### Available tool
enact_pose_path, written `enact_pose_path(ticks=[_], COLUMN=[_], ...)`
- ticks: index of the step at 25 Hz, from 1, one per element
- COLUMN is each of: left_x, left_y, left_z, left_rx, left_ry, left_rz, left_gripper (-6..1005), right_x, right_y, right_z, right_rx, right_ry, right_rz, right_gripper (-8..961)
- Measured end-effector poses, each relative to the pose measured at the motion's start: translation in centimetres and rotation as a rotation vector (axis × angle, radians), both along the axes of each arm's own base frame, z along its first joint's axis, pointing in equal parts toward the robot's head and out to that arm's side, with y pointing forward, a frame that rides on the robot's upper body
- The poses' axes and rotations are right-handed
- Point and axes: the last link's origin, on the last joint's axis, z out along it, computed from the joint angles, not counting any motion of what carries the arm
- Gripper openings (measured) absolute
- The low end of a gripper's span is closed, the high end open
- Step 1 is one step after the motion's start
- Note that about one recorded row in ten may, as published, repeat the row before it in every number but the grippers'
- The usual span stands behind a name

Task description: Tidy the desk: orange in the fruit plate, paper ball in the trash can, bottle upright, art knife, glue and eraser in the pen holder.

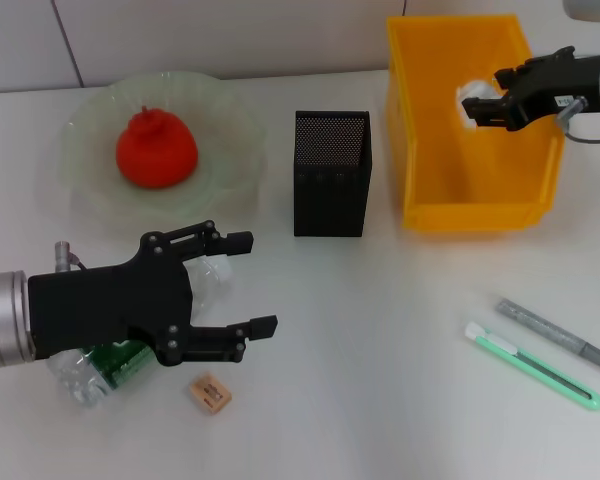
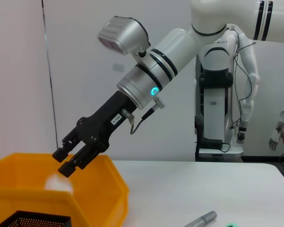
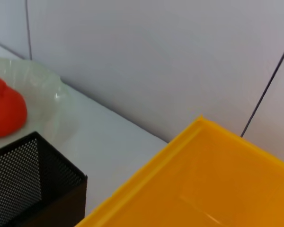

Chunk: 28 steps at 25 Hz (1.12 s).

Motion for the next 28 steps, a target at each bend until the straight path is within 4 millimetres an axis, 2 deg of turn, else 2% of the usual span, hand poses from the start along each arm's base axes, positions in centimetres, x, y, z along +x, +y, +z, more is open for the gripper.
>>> enact_pose_path(ticks=[3, 10, 15, 18, 19, 20, 21, 23, 27, 28], left_x=[0.0, -0.1, -0.2, -0.2, -0.2, -0.2, -0.2, -0.3, -0.4, -0.4], left_y=[-0.1, -0.1, -0.2, -0.3, -0.3, -0.3, -0.3, -0.3, -0.2, -0.2], left_z=[0.0, 0.0, 0.0, 0.0, 0.0, 0.1, 0.1, 0.1, 0.1, 0.2], left_rx=[-0.002, -0.004, -0.004, -0.003, -0.003, -0.002, -0.002, 0.0, 0.004, 0.008], left_ry=[0.0, -0.001, -0.003, -0.003, -0.003, -0.003, -0.003, -0.004, -0.006, -0.009], left_rz=[0.0, 0.0, 0.004, 0.006, 0.006, 0.006, 0.006, 0.009, 0.016, 0.025], left_gripper=[864, 864, 864, 864, 864, 864, 864, 864, 864, 864], right_x=[0.2, 0.0, -0.8, -1.4, -1.4, -1.3, -1.3, -0.4, 0.7, 1.3], right_y=[-0.1, -0.8, -2.1, -4.1, -4.1, -5.1, -5.1, -6.5, -7.8, -8.8], right_z=[0.1, 0.5, 1.5, 2.8, 2.8, 3.7, 3.7, 4.6, 4.6, 4.3], right_rx=[0.009, 0.017, 0.019, -0.012, -0.012, -0.032, -0.032, -0.06, -0.107, -0.153], right_ry=[0.005, 0.055, 0.124, 0.24, 0.24, 0.296, 0.296, 0.336, 0.342, 0.348], right_rz=[0.002, 0.028, 0.091, 0.193, 0.193, 0.243, 0.243, 0.289, 0.325, 0.355], right_gripper=[525, 739, 752, 754, 754, 754, 754, 754, 754, 754])
